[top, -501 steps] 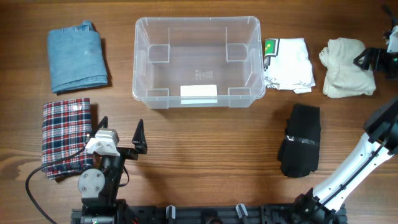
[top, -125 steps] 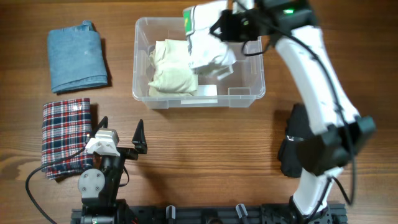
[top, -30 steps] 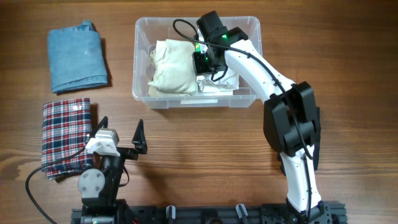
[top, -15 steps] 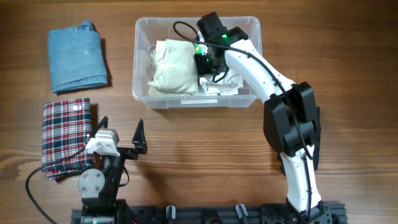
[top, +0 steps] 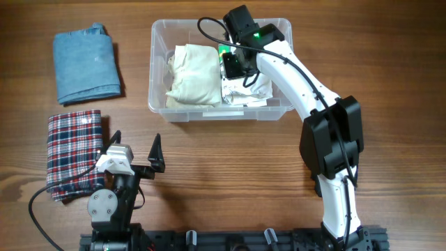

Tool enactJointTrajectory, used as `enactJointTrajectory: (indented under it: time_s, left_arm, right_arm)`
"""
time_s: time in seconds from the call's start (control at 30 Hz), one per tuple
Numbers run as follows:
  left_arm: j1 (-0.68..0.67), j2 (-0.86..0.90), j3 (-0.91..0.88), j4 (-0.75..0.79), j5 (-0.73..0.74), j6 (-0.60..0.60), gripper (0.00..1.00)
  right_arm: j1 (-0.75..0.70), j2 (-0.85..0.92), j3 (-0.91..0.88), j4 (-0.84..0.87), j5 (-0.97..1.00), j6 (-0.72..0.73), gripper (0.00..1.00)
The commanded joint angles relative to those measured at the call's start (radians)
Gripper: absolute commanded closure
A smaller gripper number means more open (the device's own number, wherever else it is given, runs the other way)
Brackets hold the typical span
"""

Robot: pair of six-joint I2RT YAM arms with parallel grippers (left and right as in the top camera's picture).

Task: Pack container
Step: 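Push the white T-shirt down into the bin's right half, release, then move the right gripper down to the black folded garment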

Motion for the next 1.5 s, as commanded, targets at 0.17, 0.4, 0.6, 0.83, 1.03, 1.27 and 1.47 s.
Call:
enactJointTrajectory:
  time_s: [0.17, 0.4, 0.6, 0.83, 1.03, 1.27, 1.47]
  left_arm:
    - [0.008, -0.009, -0.008, -0.001, -0.006, 0.013, 0.0]
    - [0.008, -0.008, -0.008, -0.001, -0.006, 0.013, 0.0]
    - [0.008, -0.008, -0.008, -0.001, -0.006, 0.013, 0.0]
    - [0.008, -0.008, -0.008, -0.001, -0.006, 0.013, 0.0]
    - [0.008, -0.008, -0.008, -0.001, -0.006, 0.013, 0.0]
    - [0.008, -0.008, -0.008, -0.001, -0.006, 0.013, 0.0]
    - [0.008, -0.008, -0.008, -0.001, -0.006, 0.013, 0.0]
  right_arm:
    - [-0.003, 0.084, 0.015, -0.017, -0.085, -0.019, 0.91]
    - [-0.003, 0.089, 0.013, -0.014, -0.153, -0.031, 0.92]
    - [-0.003, 0.089, 0.013, -0.008, -0.199, -0.053, 0.92]
    - [-0.037, -0.059, 0.043, -0.016, -0.128, -0.052, 0.87]
    - [-0.111, -0.328, 0.044, -0.109, -0.012, -0.054, 0.63]
    - [-0.223, -0.524, 0.044, -0.335, 0.099, -0.053, 0.51]
    - [-0.342, -0.566, 0.04, -0.576, 0.23, 0.019, 0.2]
